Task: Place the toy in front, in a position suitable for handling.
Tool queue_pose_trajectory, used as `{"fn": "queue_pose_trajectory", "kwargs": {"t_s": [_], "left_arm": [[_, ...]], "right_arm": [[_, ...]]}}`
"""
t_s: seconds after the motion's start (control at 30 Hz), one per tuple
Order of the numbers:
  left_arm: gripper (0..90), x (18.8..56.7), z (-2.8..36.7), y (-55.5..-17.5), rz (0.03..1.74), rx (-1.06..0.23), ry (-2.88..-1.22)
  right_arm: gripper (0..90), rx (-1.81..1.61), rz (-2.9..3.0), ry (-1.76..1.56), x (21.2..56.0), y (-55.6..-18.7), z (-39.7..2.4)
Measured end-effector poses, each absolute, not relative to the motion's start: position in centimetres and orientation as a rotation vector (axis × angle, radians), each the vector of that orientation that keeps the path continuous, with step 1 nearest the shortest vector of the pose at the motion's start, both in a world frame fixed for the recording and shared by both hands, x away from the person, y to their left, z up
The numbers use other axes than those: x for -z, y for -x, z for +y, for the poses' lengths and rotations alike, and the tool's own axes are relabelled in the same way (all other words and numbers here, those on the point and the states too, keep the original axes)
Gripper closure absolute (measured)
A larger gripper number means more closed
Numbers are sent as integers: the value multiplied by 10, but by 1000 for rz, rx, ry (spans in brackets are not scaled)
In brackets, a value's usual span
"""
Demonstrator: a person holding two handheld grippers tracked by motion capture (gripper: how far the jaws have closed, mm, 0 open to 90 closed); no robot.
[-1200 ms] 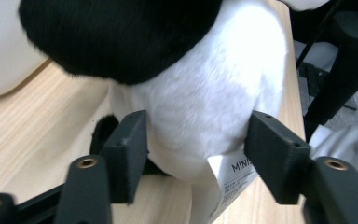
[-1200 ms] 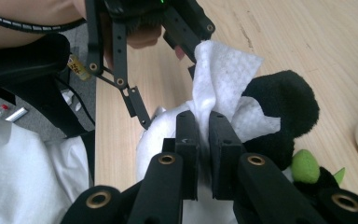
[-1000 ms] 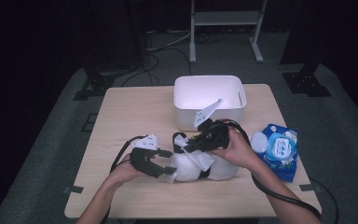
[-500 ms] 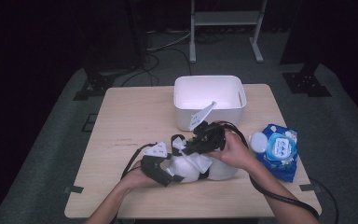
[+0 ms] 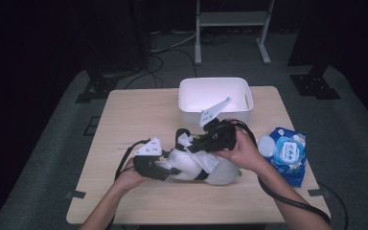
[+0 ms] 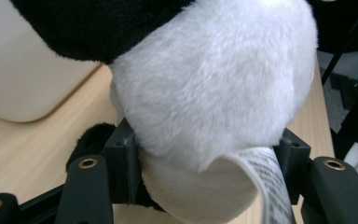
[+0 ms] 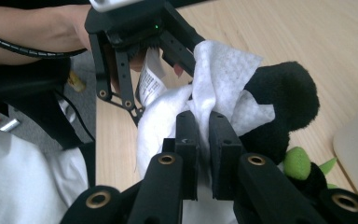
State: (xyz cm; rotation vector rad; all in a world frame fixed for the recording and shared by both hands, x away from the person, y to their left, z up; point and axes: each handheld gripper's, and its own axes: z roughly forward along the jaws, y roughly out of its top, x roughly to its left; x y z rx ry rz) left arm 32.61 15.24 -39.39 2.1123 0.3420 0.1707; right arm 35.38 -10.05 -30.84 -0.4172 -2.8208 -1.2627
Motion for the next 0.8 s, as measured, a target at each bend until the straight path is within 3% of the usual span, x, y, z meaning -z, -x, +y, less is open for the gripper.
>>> {"fn": "queue_pose_trajectory", "kwargs": {"t_s": [0.33,0.8], "left_arm": [[410,354,155,-318,294,-244,-2119],[401,343,135,-317,240,-255,-2140]], "right_arm": [[835,1340,-2774,378,292,-345,-101],[834,1305,-2830,333,280,-344,-87]]}}
